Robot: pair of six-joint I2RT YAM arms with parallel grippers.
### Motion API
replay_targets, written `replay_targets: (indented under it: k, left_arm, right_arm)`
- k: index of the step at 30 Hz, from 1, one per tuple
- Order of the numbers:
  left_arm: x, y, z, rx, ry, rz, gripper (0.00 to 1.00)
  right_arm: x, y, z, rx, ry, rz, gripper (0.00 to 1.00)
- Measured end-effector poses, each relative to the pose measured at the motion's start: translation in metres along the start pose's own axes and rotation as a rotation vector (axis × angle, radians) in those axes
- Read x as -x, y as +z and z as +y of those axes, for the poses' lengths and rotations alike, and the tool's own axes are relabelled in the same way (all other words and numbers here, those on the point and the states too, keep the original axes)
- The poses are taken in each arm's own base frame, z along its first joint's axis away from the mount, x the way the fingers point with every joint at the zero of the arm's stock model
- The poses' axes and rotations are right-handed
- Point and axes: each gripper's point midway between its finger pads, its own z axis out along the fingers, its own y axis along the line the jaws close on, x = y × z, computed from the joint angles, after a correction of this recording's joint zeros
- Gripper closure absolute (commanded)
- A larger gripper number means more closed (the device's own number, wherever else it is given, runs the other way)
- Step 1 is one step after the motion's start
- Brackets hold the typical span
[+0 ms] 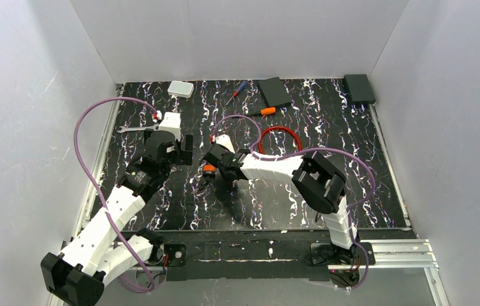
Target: Unlock with the key
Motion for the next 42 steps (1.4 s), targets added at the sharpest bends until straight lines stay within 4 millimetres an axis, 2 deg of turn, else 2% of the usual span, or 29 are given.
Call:
replay_targets:
  k: [7, 11, 14, 17, 21, 28, 35, 38, 42]
  left_arm:
    - [0.001, -0.001, -0.005, -0.029, 0.001, -0.004, 0.15]
    - [0.004, -0.006, -0.010, -0.070, -0.008, -0.024, 0.16]
    - [0.009, -0.011, -0.013, -0.101, -0.024, -0.049, 0.17]
    - [0.012, -0.018, -0.023, -0.162, -0.064, -0.061, 0.21]
    - [0.009, -0.031, -0.047, -0.296, -0.203, -0.048, 0.23]
    - [-0.029, -0.051, -0.089, -0.490, -0.564, 0.075, 0.34]
    - [-0.056, -0.054, -0.134, -0.655, -0.857, 0.218, 0.35]
    - [-0.050, -0.070, -0.156, -0.739, -0.897, 0.244, 0.36]
    - [-0.027, -0.099, -0.185, -0.896, -0.949, 0.233, 0.43]
  right_arm:
    - [-0.002, -0.004, 0.006, 0.084, 0.016, -0.055, 0.99]
    - [-0.019, -0.020, -0.003, 0.126, 0.014, -0.054, 0.99]
    - [-0.019, -0.036, -0.009, 0.151, 0.021, -0.077, 0.99]
    - [-0.007, -0.061, -0.012, 0.195, 0.047, -0.138, 0.99]
    - [0.012, -0.099, -0.019, 0.257, 0.097, -0.242, 0.99]
    - [0.026, -0.151, -0.032, 0.355, 0.175, -0.373, 0.99]
    - [0.039, -0.220, -0.042, 0.544, 0.291, -0.549, 0.99]
    - [0.044, -0.251, -0.047, 0.642, 0.332, -0.645, 0.99]
    - [0.042, -0.278, -0.053, 0.736, 0.366, -0.737, 0.99]
